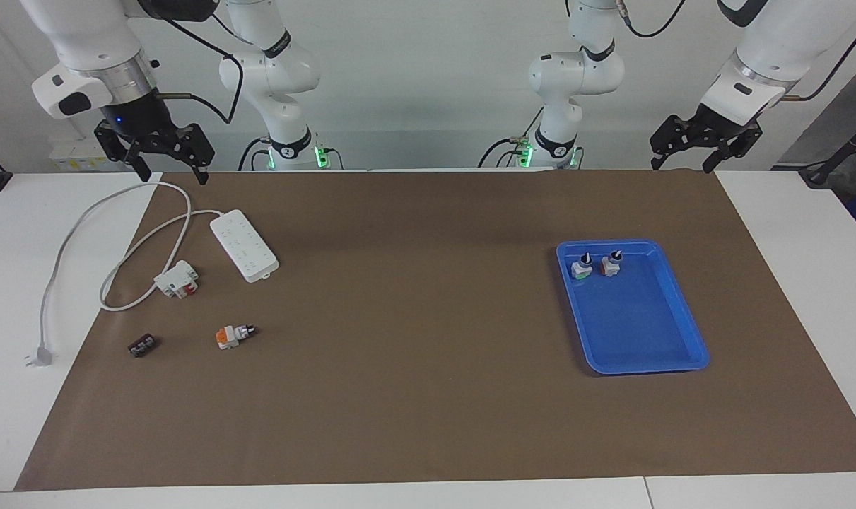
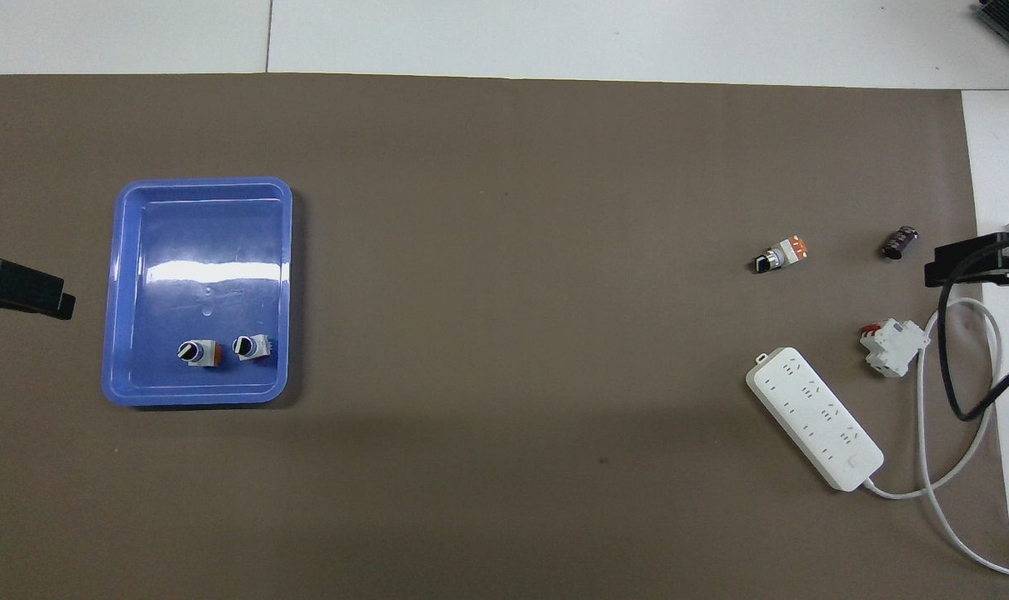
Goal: Turn and place switch with both arms
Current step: 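Reach the right gripper down toward the small orange-and-white switch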
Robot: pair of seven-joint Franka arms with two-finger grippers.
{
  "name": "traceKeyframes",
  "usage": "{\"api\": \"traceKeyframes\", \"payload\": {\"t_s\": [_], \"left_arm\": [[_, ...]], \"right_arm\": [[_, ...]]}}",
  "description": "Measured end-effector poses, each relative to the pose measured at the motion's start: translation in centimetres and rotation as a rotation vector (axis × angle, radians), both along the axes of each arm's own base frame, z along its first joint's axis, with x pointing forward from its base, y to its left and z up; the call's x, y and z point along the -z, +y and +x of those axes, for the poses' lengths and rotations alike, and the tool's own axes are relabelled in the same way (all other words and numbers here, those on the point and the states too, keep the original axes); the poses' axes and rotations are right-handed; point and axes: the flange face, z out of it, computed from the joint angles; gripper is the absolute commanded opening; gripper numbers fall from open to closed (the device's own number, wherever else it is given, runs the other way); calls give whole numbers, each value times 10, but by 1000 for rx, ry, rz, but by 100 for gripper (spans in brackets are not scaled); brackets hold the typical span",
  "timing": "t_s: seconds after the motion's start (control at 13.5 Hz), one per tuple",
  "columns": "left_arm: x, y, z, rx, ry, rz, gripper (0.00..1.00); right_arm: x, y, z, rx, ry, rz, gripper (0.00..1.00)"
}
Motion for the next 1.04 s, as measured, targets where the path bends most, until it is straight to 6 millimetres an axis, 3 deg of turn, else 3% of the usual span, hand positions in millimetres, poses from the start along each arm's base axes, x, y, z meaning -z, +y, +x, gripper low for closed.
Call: {"api": "traceKeyframes", "payload": {"t_s": [0.22, 0.59, 1.04], "left_arm": [[0, 0, 0, 0, 0, 0, 100], [0, 0, 0, 0, 0, 0, 100], [0, 0, 0, 0, 0, 0, 100]], "right_arm": [[3, -7, 8, 78, -82, 3, 100], [32, -9, 26, 644, -202, 72, 100], [133, -11, 49, 1209, -181, 161, 100]]}}
